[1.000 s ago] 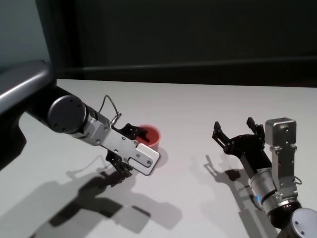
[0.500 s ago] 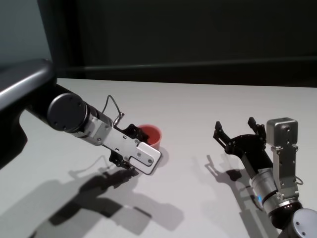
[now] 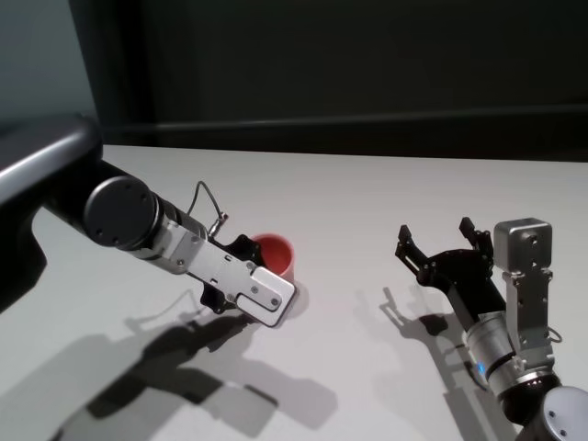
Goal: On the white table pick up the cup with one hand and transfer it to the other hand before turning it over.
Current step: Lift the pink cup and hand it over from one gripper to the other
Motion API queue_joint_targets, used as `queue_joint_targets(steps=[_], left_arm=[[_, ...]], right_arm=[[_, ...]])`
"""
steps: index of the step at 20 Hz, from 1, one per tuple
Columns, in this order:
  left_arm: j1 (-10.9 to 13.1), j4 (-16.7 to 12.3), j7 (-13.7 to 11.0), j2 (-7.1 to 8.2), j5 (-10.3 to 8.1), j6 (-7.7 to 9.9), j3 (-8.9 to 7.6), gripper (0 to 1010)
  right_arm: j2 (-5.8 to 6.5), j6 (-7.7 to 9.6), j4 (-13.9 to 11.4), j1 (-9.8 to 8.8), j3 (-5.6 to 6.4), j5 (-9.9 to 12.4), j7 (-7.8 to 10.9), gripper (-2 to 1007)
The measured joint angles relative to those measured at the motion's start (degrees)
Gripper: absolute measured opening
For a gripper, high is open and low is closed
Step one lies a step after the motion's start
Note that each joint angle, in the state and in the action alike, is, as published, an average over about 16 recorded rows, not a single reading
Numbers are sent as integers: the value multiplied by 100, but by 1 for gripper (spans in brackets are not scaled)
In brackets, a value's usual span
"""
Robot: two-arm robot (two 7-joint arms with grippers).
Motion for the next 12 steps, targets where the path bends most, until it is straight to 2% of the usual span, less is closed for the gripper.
queue_joint_targets(steps=[6,12], left_arm=[[65,-35,172,78,-181,-3,-36,109],[243,-77,486,150,-539,-7,-246,48]], right_arm=[[0,0,0,0,0,0,0,1002],[0,0,0,0,0,0,0,1002]])
